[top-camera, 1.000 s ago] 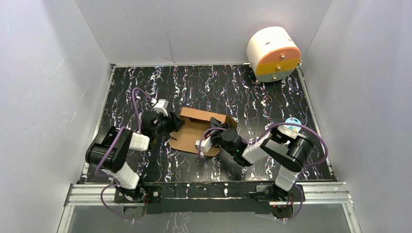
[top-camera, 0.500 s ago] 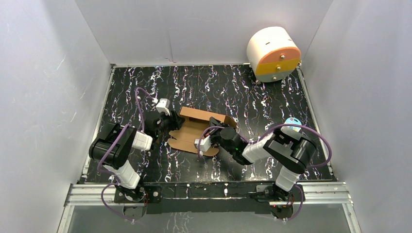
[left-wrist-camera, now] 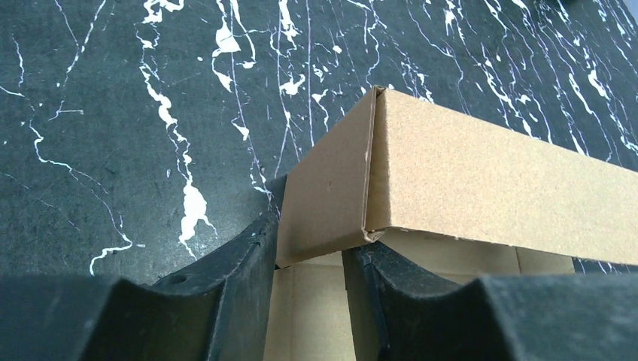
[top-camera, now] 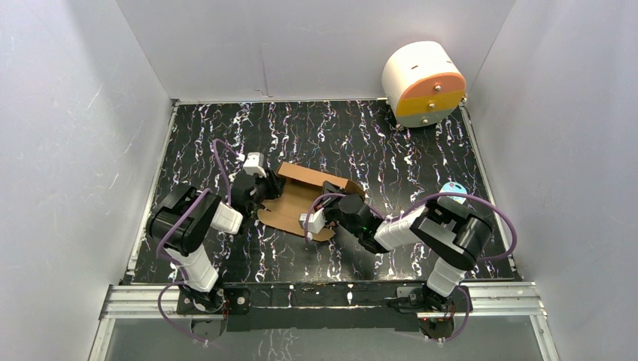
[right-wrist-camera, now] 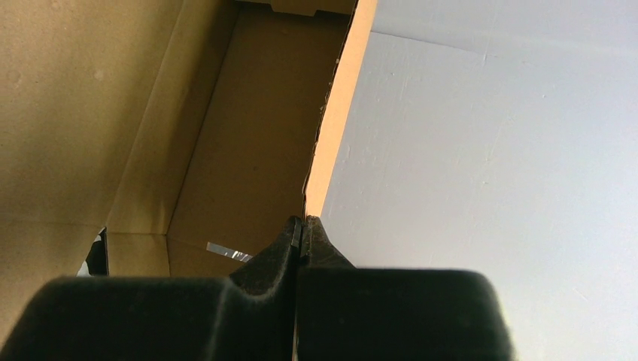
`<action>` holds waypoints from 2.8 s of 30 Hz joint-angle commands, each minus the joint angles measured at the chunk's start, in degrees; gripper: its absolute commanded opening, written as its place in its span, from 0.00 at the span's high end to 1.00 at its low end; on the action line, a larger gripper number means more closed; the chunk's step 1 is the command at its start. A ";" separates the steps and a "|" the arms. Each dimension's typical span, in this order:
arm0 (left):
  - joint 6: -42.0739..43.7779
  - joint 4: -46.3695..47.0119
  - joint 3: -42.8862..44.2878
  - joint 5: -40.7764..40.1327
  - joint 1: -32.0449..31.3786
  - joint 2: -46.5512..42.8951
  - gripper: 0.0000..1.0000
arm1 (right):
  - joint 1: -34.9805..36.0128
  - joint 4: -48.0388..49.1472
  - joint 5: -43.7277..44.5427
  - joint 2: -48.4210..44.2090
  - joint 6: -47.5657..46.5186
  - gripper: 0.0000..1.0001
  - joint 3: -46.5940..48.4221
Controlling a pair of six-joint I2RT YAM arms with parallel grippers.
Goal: Fold the paper box
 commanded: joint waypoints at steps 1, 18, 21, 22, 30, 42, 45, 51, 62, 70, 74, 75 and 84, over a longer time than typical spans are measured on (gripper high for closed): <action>-0.70 6.84 2.09 -8.90 -1.31 0.56 0.65 | 0.75 -5.98 -4.34 -0.93 2.71 1.00 0.78; -3.81 16.40 5.20 -20.08 -4.84 7.93 0.67 | 0.79 -12.38 -7.38 -1.58 5.91 1.00 2.54; -4.09 17.89 6.07 -22.31 -5.19 9.48 0.70 | 0.76 -13.92 -7.90 -1.64 6.61 1.00 3.15; -4.43 18.25 6.27 -23.17 -5.34 9.85 0.71 | 0.67 -14.25 -8.05 -1.63 6.84 1.00 3.32; -3.72 19.47 7.47 -31.75 -7.45 11.56 0.74 | 0.70 -16.40 -8.61 -1.54 7.53 1.00 4.12; -2.91 19.39 7.92 -43.87 -10.29 12.69 0.75 | 0.70 -17.40 -8.61 -1.57 8.28 1.00 4.59; -3.73 19.45 7.92 -43.69 -10.47 12.62 0.75 | 0.70 -17.63 -8.61 -1.55 8.33 1.00 4.63; -3.68 19.47 5.46 -39.29 -11.32 9.71 0.71 | 0.66 -14.71 -7.89 -1.64 8.14 1.00 4.24; -4.76 17.94 -3.33 -42.04 -11.81 2.48 0.66 | 0.04 -6.51 -5.75 -3.05 8.36 0.67 4.62; -5.78 11.46 -7.71 -40.63 -12.15 -5.18 0.57 | -0.02 -19.25 -7.82 -12.53 15.94 0.48 5.75; -8.11 2.55 -10.86 -38.25 -12.25 -13.12 0.54 | 0.00 -26.80 -8.74 -18.22 23.58 0.43 6.91; -9.08 -0.96 -11.44 -37.83 -12.27 -15.59 0.54 | 0.00 -28.29 -9.01 -19.57 25.56 0.42 7.13; -16.44 -42.61 -8.41 -30.83 -12.17 -43.81 0.47 | -0.35 -34.10 -4.76 -26.99 48.58 0.36 7.48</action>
